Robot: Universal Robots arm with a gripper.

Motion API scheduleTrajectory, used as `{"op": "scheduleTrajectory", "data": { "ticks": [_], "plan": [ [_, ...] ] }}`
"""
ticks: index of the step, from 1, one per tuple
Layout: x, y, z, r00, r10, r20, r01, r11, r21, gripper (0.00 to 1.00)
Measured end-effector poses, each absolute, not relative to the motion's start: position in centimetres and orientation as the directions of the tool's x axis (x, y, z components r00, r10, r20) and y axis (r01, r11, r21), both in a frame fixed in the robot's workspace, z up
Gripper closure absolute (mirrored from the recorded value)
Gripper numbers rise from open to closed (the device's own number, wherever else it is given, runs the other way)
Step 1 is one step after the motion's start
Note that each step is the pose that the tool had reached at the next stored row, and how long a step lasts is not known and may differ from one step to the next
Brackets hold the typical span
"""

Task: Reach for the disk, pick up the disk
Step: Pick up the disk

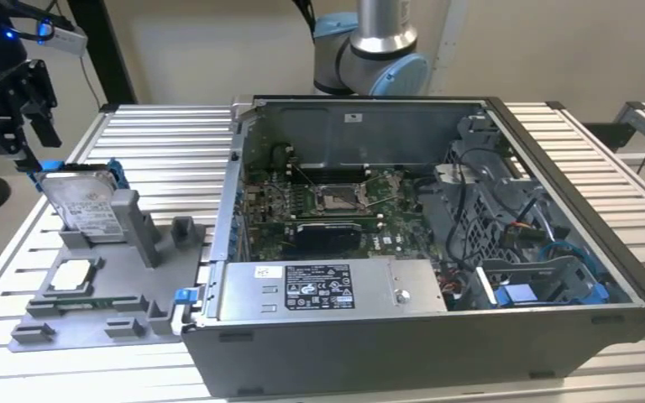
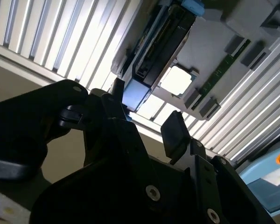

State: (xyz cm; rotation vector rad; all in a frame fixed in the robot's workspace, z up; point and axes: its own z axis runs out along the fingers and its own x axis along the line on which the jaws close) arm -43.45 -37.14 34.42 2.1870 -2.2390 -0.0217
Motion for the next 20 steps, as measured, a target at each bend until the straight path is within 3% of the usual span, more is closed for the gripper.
{"op": "scheduleTrajectory", "data": {
  "ticks": [20],
  "plan": [
    [-43.3,-36.8,31.2,-0.004,-1.000,0.000,-1.000,0.004,0.009,0.00]
  ]
}}
